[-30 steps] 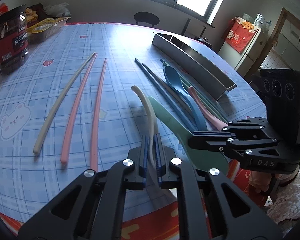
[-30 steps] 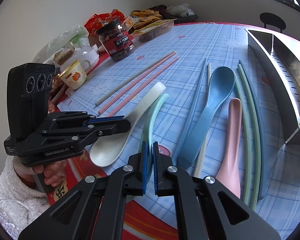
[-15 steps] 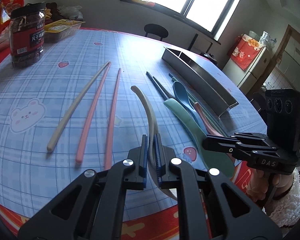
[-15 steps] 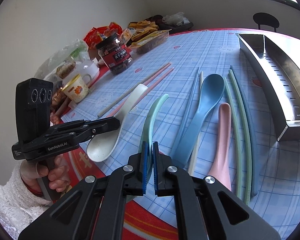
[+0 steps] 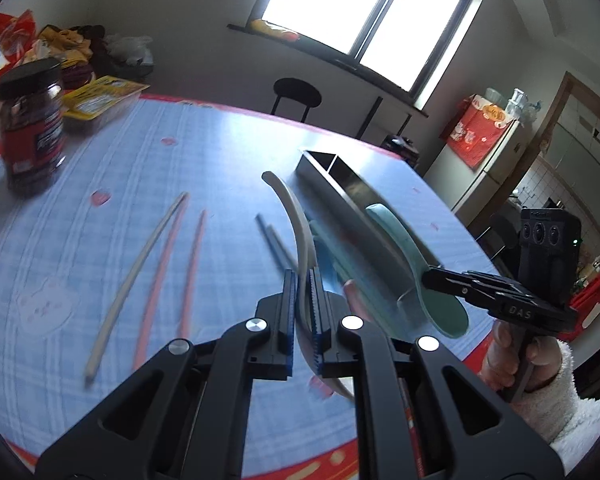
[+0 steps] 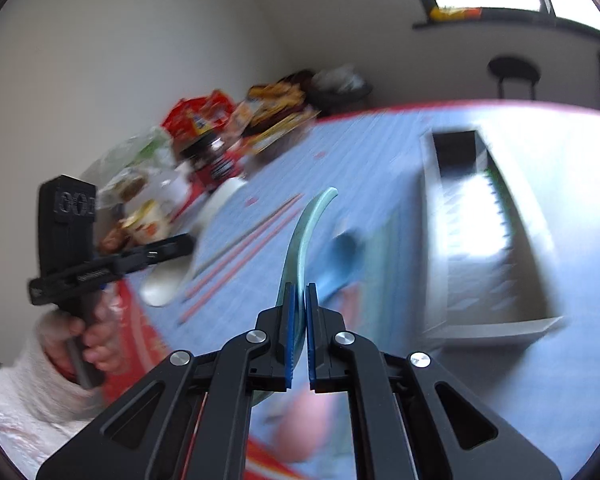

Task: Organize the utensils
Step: 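Carry the spoons into the steel tray and open the right gripper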

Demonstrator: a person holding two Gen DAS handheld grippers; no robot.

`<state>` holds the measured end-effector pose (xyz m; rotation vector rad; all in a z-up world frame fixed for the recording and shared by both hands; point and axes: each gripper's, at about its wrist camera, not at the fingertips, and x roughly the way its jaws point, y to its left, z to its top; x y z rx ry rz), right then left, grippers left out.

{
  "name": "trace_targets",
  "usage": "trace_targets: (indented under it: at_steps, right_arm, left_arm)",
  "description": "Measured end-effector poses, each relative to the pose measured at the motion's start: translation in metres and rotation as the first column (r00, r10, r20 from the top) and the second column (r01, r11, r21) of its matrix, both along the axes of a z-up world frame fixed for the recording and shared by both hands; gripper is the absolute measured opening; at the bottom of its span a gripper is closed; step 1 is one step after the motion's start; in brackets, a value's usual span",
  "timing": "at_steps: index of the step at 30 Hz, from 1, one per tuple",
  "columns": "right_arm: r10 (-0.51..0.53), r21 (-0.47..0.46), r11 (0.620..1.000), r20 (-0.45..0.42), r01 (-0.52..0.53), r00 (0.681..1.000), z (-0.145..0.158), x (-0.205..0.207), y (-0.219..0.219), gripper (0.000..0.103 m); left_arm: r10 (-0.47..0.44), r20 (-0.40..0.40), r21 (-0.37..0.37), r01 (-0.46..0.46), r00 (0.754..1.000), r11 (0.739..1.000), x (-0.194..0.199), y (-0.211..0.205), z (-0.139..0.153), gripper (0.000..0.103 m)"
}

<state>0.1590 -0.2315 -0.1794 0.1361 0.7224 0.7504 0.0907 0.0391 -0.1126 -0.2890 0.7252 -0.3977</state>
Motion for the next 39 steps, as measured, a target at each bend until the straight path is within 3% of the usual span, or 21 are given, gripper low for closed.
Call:
trace_targets:
  at_steps: [5, 12, 21, 29, 39]
  right_arm:
    - [-0.056, -0.156, 0.985, 0.100, 0.071, 0.993, 0.006, 0.045, -0.033, 0.005]
    - [-0.114, -0.183, 0.976, 0.033, 0.119, 0.993, -0.017, 0.085, -0.060, 0.005]
    - [-0.091, -0.249, 0.964, 0.007, 0.090, 0.996, -0.033, 0.089, -0.049, 0.006]
    - [-0.147, -0.164, 0.974, 0.059, 0.155, 0.987, -0.014, 0.079, -0.072, 0.006]
    - [-0.279, -0.065, 0.957, 0.043, 0.281, 0.959, -0.004, 0.086, -0.114, 0.007]
  left_arm:
    - [-0.043, -0.012, -0.083, 0.042, 0.999, 0.996, 0.043, -0.051, 0.006, 0.011]
    - [-0.070, -0.083, -0.115, 0.060, 0.994, 0.991, 0.089, -0.115, -0.006, 0.011]
    - [-0.076, -0.116, -0.103, 0.064, 0.990, 0.993, 0.105, -0.141, -0.022, 0.011]
    - [-0.098, -0.146, -0.066, 0.090, 0.984, 0.994, 0.121, -0.174, -0.035, 0.011]
    - [-0.086, -0.187, -0.025, 0.083, 0.979, 0.996, 0.136, -0.203, -0.049, 0.011]
